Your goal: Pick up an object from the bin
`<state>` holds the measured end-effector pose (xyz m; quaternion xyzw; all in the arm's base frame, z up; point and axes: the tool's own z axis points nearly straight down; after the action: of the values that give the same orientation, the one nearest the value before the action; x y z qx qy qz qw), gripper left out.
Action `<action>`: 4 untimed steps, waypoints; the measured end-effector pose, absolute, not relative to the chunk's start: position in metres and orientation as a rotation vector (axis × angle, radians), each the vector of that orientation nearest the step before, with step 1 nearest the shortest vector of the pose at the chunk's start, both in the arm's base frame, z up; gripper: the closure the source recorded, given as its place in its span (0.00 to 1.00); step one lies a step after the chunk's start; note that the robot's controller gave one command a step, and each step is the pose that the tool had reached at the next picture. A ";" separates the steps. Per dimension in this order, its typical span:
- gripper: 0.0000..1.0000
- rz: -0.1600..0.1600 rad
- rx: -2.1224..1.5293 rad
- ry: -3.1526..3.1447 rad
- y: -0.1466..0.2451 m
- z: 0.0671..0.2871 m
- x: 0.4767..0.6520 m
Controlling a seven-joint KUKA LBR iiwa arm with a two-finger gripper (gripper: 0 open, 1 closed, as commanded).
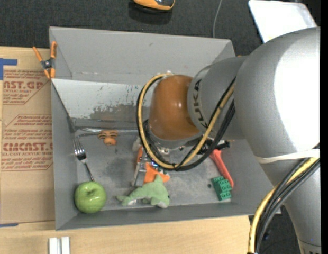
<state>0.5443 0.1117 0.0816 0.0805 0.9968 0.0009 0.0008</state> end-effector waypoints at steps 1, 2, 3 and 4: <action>0.00 0.005 0.383 3.116 0.051 0.078 0.559; 0.00 0.004 0.339 3.118 0.020 0.072 0.560; 0.00 0.007 0.385 3.114 -0.018 0.081 0.569; 0.00 0.008 0.223 3.128 -0.041 0.071 0.543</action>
Offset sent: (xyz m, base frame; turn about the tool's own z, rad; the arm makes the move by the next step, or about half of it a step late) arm 0.0146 -0.0842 -0.0116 0.0441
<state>0.5432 -0.0407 0.0711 0.0711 0.9975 0.0027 0.0030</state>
